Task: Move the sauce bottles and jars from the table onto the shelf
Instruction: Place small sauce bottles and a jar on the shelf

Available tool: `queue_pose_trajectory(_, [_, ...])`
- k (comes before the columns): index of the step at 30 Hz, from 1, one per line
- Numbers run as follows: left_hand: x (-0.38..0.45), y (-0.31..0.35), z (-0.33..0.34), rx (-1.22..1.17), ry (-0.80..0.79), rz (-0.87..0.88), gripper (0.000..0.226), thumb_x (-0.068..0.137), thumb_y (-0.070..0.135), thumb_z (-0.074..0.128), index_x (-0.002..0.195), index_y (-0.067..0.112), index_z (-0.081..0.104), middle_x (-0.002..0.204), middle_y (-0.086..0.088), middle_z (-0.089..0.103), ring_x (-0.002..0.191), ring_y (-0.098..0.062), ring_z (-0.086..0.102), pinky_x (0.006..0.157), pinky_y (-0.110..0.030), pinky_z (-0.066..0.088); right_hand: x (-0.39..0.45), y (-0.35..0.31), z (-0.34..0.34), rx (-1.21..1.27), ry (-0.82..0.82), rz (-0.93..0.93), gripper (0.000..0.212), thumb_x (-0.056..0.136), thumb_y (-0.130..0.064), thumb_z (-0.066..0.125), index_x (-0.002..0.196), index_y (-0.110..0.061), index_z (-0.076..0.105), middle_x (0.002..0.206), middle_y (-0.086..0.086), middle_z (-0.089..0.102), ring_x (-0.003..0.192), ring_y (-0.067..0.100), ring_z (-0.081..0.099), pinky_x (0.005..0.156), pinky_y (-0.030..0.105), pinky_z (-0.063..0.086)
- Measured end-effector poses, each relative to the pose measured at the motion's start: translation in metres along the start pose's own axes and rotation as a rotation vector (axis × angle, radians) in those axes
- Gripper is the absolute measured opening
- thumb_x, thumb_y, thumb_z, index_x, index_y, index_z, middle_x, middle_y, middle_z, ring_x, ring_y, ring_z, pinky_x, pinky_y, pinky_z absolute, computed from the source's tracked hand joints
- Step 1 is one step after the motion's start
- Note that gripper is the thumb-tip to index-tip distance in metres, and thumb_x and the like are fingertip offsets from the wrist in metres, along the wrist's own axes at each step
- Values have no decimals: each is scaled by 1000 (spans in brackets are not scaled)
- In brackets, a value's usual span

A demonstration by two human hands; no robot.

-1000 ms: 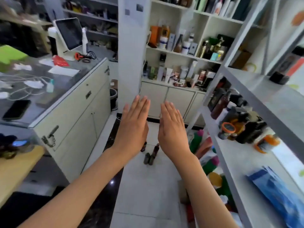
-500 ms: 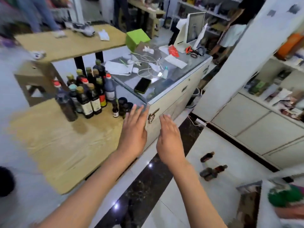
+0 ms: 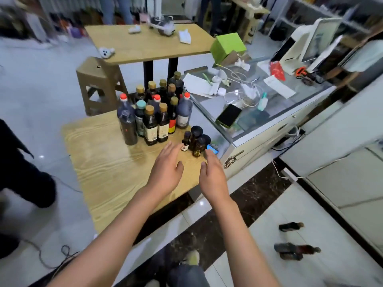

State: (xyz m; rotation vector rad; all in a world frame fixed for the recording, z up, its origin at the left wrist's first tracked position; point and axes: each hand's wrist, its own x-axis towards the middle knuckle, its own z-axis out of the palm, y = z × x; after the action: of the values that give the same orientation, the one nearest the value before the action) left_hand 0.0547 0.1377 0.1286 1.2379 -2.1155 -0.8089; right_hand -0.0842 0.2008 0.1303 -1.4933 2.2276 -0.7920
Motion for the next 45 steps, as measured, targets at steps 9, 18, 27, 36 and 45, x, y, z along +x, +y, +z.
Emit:
queue_pose_trajectory(9, [117,-34,45,80,-134,-214,39,94,13,55,132,15,52,135,-3,54,122,-21,52,102,-34,42,119,68,25,208,-87,201,48,102,-35,47,147,-20,40,146,4,49,127,23,54,105,39,44])
queue_pose_trajectory(18, [210,-70,119,209,-286,-374,67,87,11,59,149,13,32,151,-12,38,139,-28,34,114,-34,30,199,107,69,149,-220,303,48,92,-23,62,136,-14,47,128,10,56,117,29,55,92,37,48])
queue_pose_trajectory(27, [230,-92,138,288,-315,-329,42,87,9,65,128,14,56,125,-9,61,118,-30,54,97,-33,40,223,118,88,43,-295,332,43,90,-27,68,126,-11,53,122,12,57,108,31,58,81,37,46])
queue_pose_trajectory(36, [208,-93,119,204,-321,-360,36,86,18,71,120,16,62,119,-6,63,111,-26,56,93,-35,45,203,114,74,86,-254,361,34,92,-25,64,124,-18,56,106,7,70,99,31,64,74,36,48])
queue_pose_trajectory(45, [170,-53,80,-94,-219,-231,33,84,13,73,116,15,66,105,7,64,100,-11,59,91,-27,45,151,77,22,412,18,336,36,88,-20,72,122,-17,62,99,-9,64,92,11,61,79,20,46])
